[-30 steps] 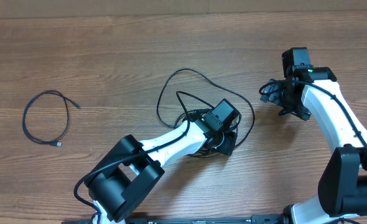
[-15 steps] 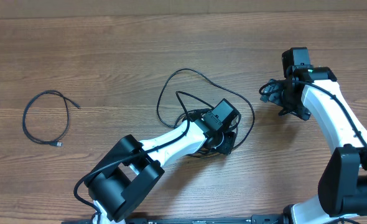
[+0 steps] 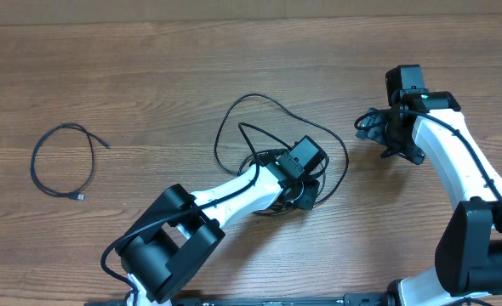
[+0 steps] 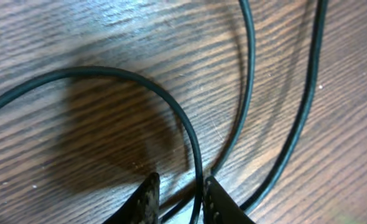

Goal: Untangle cables

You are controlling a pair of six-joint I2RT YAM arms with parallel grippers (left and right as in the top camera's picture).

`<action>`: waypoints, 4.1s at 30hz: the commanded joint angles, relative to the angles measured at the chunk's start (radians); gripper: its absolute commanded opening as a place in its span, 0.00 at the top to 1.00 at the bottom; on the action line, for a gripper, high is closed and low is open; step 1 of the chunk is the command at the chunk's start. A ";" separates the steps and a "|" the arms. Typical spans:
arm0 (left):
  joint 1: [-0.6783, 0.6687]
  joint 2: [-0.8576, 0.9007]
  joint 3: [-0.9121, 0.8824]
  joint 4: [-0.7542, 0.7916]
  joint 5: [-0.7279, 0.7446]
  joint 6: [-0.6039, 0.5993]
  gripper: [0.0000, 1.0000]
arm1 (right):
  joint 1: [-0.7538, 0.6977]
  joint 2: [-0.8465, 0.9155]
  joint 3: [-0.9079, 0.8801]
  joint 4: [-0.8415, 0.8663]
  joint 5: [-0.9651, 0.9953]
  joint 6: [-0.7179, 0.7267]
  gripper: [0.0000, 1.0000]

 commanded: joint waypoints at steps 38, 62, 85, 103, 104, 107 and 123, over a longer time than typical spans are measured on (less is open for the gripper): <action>-0.005 0.011 0.006 -0.051 0.018 -0.003 0.58 | 0.003 0.005 -0.005 0.001 0.014 0.000 0.00; 0.079 -0.135 0.148 -0.213 -0.092 0.116 0.96 | 0.003 0.005 -0.005 0.001 0.014 0.000 0.00; 0.151 -0.874 0.257 -0.230 -0.484 0.241 0.96 | 0.003 0.005 -0.005 0.001 0.014 -0.001 0.00; 0.151 -0.983 0.255 -0.350 -0.766 0.240 0.96 | 0.003 0.005 -0.005 0.001 0.014 -0.001 0.00; 0.151 -0.972 0.255 -0.364 -0.780 0.240 0.96 | 0.003 0.005 -0.005 0.001 0.014 0.000 0.00; 0.151 -0.925 0.255 -0.420 -0.846 0.240 0.96 | 0.003 0.005 -0.005 0.001 0.014 0.000 0.00; 0.198 -0.475 0.255 -0.695 -0.949 -0.007 0.96 | 0.003 0.005 -0.005 0.001 0.014 0.000 0.00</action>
